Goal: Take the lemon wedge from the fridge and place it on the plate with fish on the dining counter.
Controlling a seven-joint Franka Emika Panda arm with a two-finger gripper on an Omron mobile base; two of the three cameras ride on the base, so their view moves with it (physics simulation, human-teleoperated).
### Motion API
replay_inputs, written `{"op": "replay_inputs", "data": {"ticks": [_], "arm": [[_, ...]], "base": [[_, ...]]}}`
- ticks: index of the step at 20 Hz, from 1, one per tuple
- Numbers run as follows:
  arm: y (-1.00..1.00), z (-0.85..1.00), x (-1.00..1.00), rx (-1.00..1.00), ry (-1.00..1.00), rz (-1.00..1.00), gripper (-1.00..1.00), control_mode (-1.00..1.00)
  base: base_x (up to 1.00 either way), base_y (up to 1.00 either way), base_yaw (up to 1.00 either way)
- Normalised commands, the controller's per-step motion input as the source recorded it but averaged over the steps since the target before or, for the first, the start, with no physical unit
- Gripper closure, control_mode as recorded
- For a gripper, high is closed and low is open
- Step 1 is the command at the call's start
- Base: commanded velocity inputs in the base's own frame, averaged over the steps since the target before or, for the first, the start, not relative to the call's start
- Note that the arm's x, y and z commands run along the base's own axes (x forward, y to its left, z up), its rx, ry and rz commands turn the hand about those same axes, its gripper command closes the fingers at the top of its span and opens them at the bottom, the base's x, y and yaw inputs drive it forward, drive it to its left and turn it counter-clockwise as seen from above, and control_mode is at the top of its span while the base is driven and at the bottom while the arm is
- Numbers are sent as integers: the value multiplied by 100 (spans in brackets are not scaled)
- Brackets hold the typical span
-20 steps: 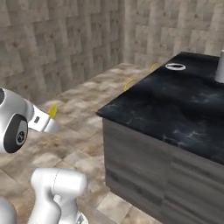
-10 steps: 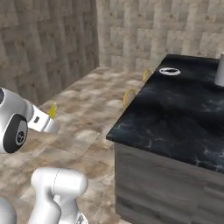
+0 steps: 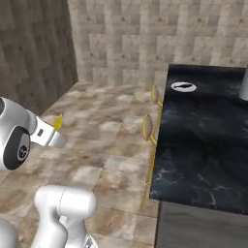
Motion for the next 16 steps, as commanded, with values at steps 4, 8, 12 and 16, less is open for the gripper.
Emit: {"op": "replay_inputs", "data": {"ticks": [4,8,12,16], "arm": [[0,0,0,0,0,0,100,100],[0,0,0,0,0,0,100,100],[0,0,0,0,0,0,100,100],[0,0,0,0,0,0,100,100]], "base": [[91,100,-48],[83,100,-51],[87,100,-54],[92,100,-56]]}}
